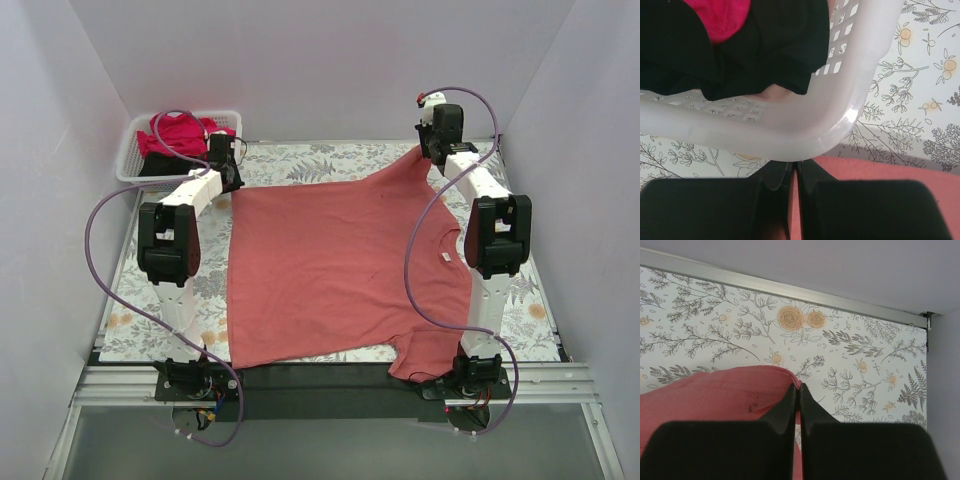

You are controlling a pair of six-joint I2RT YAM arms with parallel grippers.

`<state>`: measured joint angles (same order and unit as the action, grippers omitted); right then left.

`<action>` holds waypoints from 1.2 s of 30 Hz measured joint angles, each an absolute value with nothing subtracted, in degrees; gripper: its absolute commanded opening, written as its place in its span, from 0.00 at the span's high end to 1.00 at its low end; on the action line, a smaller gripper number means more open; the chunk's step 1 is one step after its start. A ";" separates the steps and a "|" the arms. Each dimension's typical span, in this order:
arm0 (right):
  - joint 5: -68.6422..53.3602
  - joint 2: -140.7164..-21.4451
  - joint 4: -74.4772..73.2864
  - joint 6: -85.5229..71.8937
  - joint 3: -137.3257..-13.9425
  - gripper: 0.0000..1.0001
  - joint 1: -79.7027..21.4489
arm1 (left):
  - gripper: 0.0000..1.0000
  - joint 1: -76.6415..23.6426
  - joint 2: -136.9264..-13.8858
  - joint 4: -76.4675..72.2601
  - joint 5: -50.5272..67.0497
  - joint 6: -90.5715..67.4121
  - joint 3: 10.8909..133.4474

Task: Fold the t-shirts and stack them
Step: Fold the tshirt

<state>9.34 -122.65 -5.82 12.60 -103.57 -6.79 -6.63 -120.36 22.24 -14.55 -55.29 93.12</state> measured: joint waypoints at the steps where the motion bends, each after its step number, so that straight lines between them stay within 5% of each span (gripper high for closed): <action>1: 9.32 -122.56 -5.82 12.64 -103.53 0.99 -6.79 | 1.00 -6.61 -120.38 22.26 -14.50 -55.29 93.12; 36: 10.94 -83.48 -9.52 0.86 -66.43 0.99 -6.87 | 1.00 -6.44 -98.56 22.17 -10.22 -60.38 68.88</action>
